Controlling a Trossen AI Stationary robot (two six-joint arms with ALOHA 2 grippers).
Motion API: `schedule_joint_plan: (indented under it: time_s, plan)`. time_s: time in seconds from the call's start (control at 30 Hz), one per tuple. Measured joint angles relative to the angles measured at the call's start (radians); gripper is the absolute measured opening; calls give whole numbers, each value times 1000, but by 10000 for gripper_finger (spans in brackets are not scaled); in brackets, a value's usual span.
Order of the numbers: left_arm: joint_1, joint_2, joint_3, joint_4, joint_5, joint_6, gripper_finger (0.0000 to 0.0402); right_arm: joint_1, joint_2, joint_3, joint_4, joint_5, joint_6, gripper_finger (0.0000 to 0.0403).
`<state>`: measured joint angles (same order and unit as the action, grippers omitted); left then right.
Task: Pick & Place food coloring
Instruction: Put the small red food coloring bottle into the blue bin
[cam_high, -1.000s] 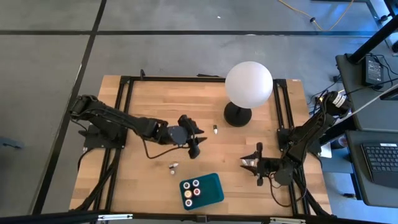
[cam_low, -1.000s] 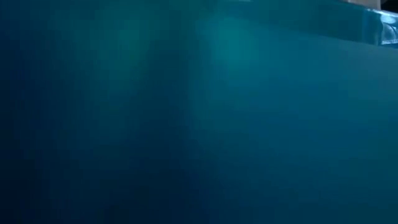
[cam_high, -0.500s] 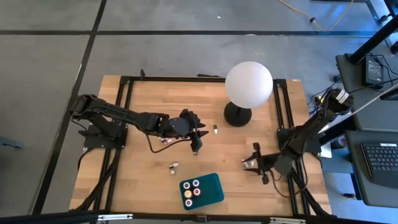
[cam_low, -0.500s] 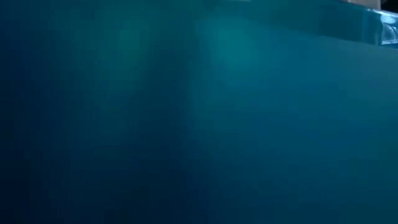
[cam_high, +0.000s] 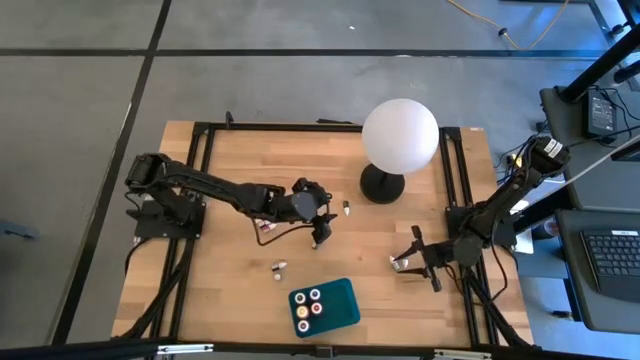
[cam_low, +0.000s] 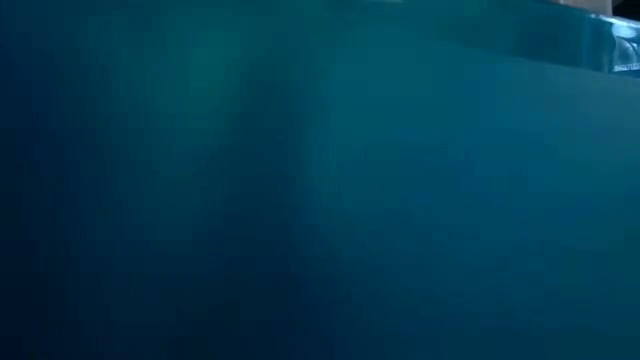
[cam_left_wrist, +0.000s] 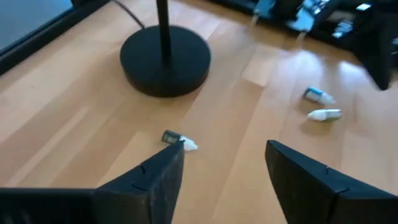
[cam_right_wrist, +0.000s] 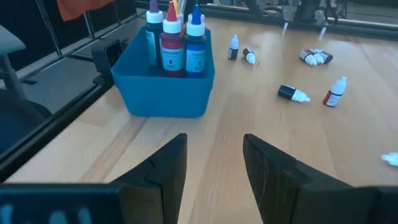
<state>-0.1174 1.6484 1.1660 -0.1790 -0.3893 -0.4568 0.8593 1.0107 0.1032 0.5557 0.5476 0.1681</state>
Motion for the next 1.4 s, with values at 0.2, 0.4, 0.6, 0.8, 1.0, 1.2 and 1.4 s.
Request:
schedule_joint_plan:
  time_s: [0.2, 0.4, 0.6, 0.8, 1.0, 1.2, 1.4]
  plan:
    - [11, 50, 0, -11, 69, 7, 242, 0, 0, 0, -6, 0, -17, 161]
    - [10, 67, 0, -63, 63, -54, 235, 0, 1, 0, -11, 7, -20, 161]
    - [16, 91, -2, -145, 61, -120, 226, 0, 1, 0, -15, 11, -20, 161]
    - [14, 130, 1, -158, 92, -124, 226, -13, 1, 0, -23, 43, -19, 161]
    - [15, 181, -1, -195, 74, -161, 225, -37, 1, 0, -34, 34, -16, 161]
    - [17, 204, -1, -209, 75, -169, 218, -45, 1, 0, -44, 27, -16, 161]
    - [14, 204, -1, -250, 67, -180, 204, -45, 1, 0, -44, 27, -18, 161]
